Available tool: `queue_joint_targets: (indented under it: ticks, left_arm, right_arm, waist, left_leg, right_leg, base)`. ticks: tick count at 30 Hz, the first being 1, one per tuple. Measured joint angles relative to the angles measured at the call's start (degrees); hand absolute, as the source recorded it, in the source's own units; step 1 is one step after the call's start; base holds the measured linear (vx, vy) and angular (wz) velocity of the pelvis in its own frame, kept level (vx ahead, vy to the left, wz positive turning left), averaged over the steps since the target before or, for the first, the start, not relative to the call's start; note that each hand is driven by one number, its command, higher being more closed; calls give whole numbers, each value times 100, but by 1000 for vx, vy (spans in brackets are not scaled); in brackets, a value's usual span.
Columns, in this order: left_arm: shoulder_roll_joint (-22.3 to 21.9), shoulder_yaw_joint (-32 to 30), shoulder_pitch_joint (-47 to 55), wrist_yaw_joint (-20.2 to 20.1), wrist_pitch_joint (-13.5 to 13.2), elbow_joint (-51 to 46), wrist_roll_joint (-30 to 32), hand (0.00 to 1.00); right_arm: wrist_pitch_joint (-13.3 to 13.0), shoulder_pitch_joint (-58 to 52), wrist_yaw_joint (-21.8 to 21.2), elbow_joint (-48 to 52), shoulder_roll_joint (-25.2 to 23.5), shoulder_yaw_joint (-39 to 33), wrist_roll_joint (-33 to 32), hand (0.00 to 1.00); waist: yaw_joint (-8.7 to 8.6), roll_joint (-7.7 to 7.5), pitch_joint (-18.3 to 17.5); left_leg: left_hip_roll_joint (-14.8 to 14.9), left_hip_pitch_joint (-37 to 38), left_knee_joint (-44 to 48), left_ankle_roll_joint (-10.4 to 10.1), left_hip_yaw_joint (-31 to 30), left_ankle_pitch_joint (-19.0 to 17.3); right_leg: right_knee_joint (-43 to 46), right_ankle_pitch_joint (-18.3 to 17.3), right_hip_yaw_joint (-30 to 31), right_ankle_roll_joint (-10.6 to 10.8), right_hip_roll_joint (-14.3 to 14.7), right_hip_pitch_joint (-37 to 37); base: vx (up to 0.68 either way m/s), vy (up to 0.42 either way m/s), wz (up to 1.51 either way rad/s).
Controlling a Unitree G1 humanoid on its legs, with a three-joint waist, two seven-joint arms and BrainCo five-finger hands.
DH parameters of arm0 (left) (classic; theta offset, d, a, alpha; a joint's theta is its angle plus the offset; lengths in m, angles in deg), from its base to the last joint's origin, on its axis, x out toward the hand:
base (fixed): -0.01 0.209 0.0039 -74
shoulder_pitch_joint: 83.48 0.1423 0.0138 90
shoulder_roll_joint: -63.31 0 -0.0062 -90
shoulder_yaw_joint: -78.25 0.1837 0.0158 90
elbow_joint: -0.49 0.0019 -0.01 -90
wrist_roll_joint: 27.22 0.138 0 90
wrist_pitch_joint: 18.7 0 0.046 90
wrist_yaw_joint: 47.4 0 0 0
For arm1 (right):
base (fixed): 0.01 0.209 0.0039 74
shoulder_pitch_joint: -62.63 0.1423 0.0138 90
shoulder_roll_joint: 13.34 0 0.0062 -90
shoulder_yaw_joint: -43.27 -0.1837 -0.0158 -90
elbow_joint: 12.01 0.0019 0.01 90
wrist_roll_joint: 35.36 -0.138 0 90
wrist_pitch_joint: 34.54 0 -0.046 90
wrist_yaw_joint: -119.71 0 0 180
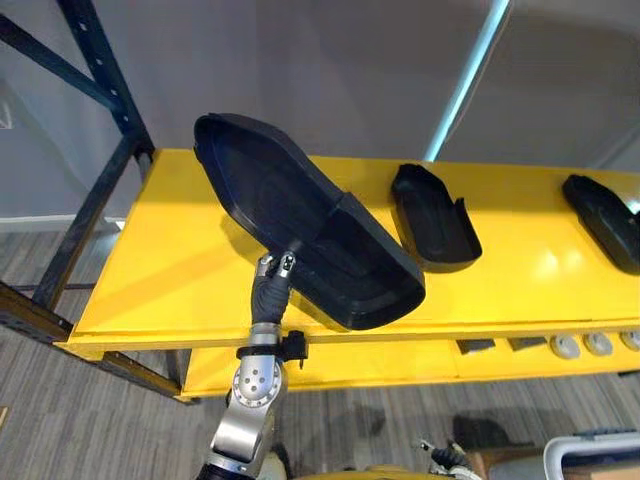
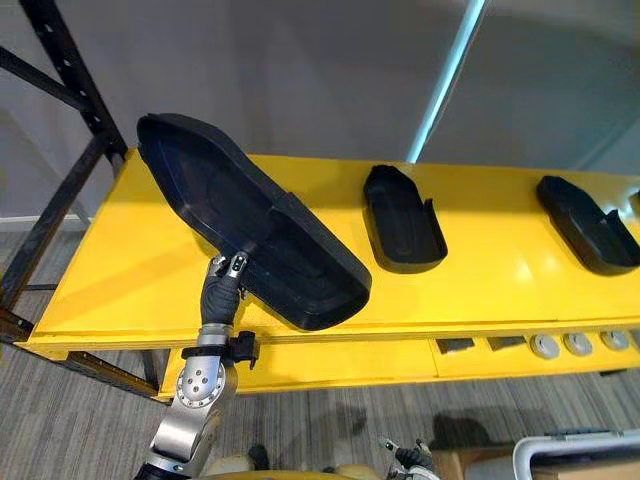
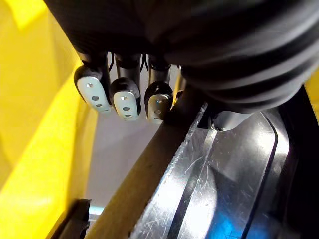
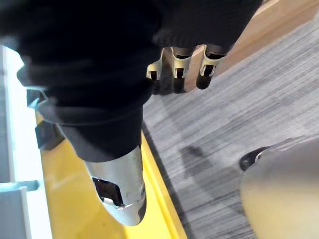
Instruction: Walk over and take plastic housings, then place them on the shelf
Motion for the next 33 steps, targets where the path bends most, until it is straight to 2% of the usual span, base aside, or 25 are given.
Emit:
queue_joint_targets:
  ticks: [6, 12, 16, 21, 24, 26, 29, 33]
  left_arm:
    - [19, -182, -19, 15, 36, 12, 117, 100]
    - [301, -653, -338, 89, 230, 610, 323, 100]
    - [584, -1012, -766, 164, 382, 1230, 481, 100]
    - [926, -1262, -1402, 175, 538, 1872, 549, 100]
    - [1209, -1424, -1700, 185, 599, 2069, 554, 100]
    - [1509, -1504, -1926, 213, 620, 2220, 558, 100]
    - [1906, -1530, -2272, 247, 699, 2601, 566, 100]
    - [2076, -1714, -2573, 250, 839, 3034, 613, 100]
  right_arm:
    - [2, -11, 2, -98, 7, -121, -70, 0]
    - [6, 42, -11, -116, 18, -217, -60, 0]
    - [11, 62, -36, -210, 127, -254, 102, 0]
    - [24, 55, -132, -246, 328, -271, 163, 0]
    - [77, -8, -137, -247, 360, -359, 174, 0]
    - [97, -74, -150, -247, 366, -398, 176, 0]
    - [126, -121, -259, -246, 362, -471, 176, 0]
    - [127, -106, -315, -244, 358, -471, 176, 0]
  waist:
    - [-32, 32, -13]
    - [-46, 99, -35]
    - [-90, 290, -82]
    - [-180, 430, -114]
    - [-199, 443, -99]
    - [-191, 446, -97]
    - [-169, 442, -95]
    - [-165, 430, -88]
  left_leg:
    - [22, 24, -113, -21, 151, 29]
    - [-141, 365, -846, -26, 175, 442]
    - [-197, 650, -1567, -62, 196, 874]
    - [-236, 722, -2069, -70, 247, 1199]
    - [-242, 726, -2134, -90, 301, 1226]
    - [-274, 725, -2170, -93, 302, 1223]
    - [-310, 717, -2173, -93, 294, 1223]
    - [-367, 690, -2173, -93, 285, 1223]
  right_leg:
    - [-294, 205, 202, 62, 16, 65]
    - [-528, 392, 220, 102, -55, 160]
    - [-626, 543, 236, 50, -21, 142]
    - [-733, 725, 353, 54, 18, -36]
    - [-864, 856, 392, 102, 13, -49]
    - [-926, 851, 385, 177, -25, -40]
    - [-949, 848, 381, 181, -60, -42]
    - [-996, 852, 364, 201, -121, -41]
  base:
    - [32, 16, -18]
    - [20, 15, 1]
    - [-52, -17, -4]
    - [-101, -3, -15]
    - [-127, 29, -15]
    - [-107, 37, 1]
    - [-44, 31, 1]
    - [14, 35, 2]
